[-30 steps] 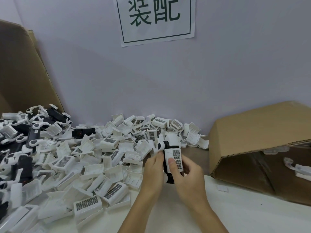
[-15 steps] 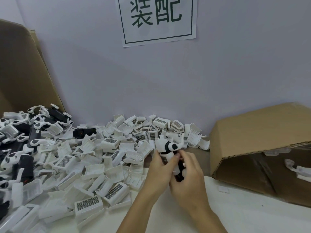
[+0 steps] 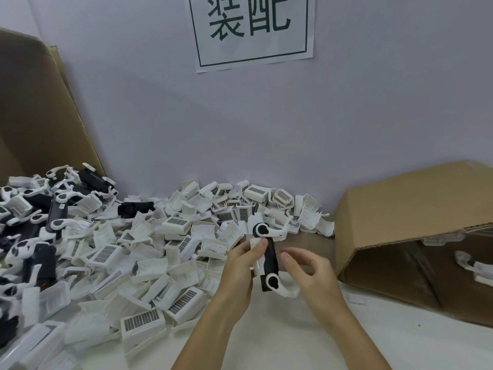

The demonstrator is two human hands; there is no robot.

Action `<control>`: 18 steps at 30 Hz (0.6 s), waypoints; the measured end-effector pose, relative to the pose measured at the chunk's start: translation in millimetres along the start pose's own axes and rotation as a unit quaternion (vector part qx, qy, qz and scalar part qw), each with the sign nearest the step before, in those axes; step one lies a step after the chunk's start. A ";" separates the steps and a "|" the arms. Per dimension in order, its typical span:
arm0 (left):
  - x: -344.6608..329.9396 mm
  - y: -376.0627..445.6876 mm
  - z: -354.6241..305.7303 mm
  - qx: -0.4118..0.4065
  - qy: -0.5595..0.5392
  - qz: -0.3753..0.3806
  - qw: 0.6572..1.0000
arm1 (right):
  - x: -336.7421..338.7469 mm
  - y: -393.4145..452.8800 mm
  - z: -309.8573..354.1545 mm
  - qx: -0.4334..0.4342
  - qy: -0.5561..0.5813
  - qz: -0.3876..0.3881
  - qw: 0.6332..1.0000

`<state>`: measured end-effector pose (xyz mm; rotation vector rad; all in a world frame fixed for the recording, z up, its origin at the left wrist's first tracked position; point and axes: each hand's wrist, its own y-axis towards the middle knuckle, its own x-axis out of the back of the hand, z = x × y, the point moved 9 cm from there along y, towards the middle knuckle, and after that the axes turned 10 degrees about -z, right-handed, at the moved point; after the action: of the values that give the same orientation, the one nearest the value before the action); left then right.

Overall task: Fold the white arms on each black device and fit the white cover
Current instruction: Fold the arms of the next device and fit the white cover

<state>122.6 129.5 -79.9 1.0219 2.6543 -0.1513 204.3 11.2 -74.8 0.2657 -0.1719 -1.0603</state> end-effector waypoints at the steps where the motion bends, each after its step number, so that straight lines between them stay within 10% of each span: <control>1: -2.4 -0.6 0.1 -0.005 0.011 0.016 1.000 | -5.7 -1.4 0.9 -0.004 0.008 0.035 0.999; 6: -0.6 -1.9 -2.0 -0.047 0.060 -0.001 0.997 | -20.5 -7.5 -3.1 -0.055 0.044 0.140 0.988; 18: 1.4 -7.9 -1.0 -0.069 0.129 -0.051 0.988 | -8.8 -6.1 -19.7 -0.134 0.028 0.035 0.990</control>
<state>116.1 124.7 -79.4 0.9168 2.9030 0.1519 200.2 18.7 -95.6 0.0461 0.0133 -0.9930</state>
